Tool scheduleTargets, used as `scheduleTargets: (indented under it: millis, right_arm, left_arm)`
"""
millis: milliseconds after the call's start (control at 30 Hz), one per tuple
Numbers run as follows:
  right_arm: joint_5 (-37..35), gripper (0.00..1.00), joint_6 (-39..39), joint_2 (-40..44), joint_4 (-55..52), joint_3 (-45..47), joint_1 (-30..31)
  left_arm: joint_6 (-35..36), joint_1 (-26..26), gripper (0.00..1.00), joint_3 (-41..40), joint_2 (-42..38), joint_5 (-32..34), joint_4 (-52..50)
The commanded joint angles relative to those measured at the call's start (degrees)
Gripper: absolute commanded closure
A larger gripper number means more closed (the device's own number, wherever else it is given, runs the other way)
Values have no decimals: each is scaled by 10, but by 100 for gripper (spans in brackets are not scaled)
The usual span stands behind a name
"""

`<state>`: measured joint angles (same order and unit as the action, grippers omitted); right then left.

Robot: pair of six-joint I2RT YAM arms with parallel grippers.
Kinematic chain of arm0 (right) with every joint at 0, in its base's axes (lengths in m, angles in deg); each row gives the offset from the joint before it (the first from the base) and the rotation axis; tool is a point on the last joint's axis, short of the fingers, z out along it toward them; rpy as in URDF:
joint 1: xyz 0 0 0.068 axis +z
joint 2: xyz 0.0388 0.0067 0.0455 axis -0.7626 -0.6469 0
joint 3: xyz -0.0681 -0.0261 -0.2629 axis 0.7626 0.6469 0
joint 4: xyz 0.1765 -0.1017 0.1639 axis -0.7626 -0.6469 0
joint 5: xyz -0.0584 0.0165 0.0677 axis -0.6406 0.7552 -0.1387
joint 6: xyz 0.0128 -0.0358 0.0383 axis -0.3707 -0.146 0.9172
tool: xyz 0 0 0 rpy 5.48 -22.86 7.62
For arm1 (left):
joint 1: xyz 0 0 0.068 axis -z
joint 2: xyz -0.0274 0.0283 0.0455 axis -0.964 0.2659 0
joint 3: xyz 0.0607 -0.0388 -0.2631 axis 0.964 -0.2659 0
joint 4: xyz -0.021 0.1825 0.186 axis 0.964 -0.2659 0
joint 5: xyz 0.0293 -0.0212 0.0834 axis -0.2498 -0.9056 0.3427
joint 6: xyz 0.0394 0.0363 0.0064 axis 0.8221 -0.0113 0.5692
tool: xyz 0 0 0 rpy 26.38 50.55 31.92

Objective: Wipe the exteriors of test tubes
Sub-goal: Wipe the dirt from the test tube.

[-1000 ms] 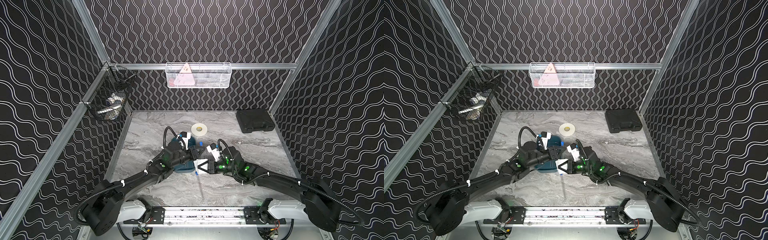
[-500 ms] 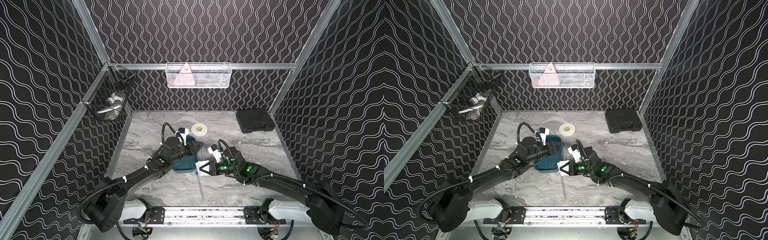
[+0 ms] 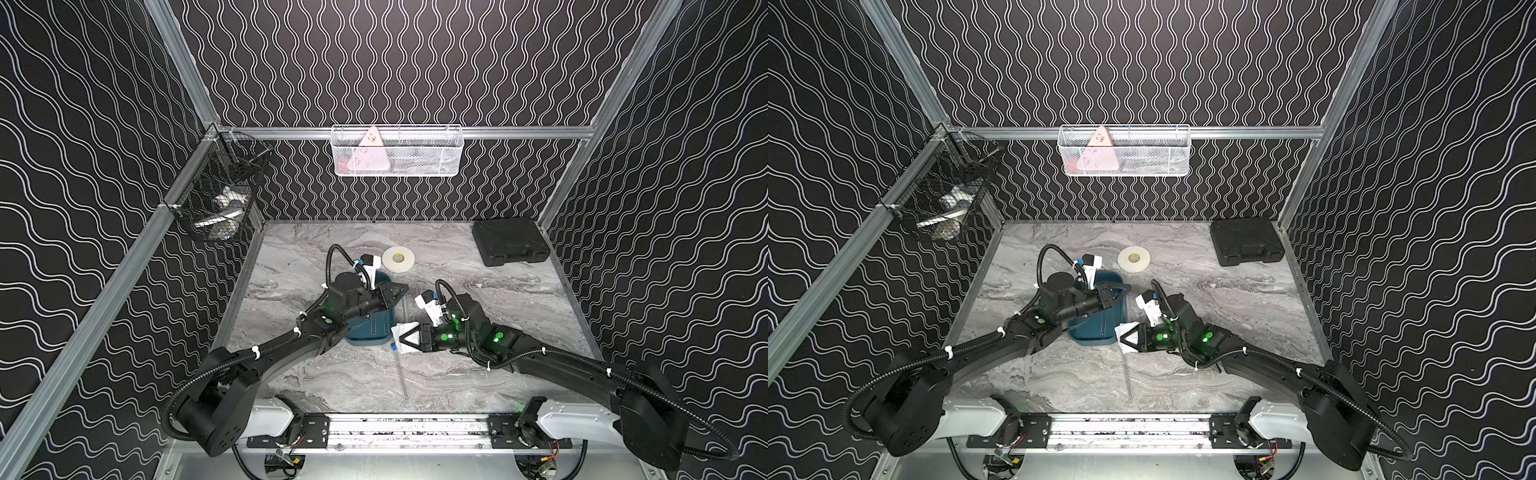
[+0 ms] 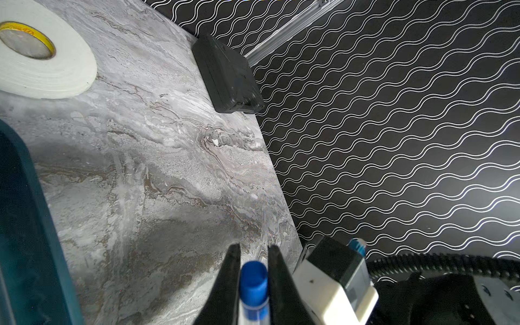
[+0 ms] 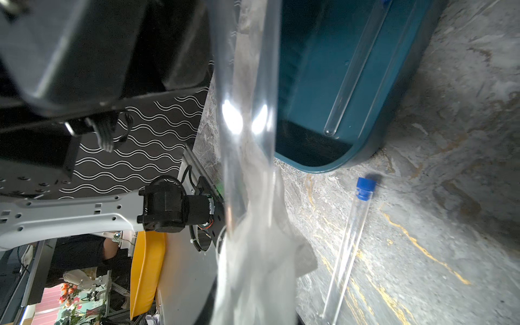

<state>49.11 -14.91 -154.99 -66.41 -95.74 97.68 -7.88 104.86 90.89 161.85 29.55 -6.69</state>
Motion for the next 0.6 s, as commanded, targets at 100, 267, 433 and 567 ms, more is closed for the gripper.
scheduleTargets:
  millis: [100, 267, 433, 567]
  right_arm:
    - [-5, 86, -11, 5, -2, -12, 2]
    - [-21, 83, -12, -5, 7, -26, -1]
    - [-13, 82, -25, -40, 15, -59, -12]
    - [-8, 81, -30, -69, 23, -77, -25]
  left_arm:
    - [-9, -1, 85, -10, -1, -1, 34]
    - [-11, -1, 85, -17, -10, 5, 27]
    - [-17, -1, 85, -23, -16, 7, 31]
    - [-19, -1, 85, -26, -21, 9, 31]
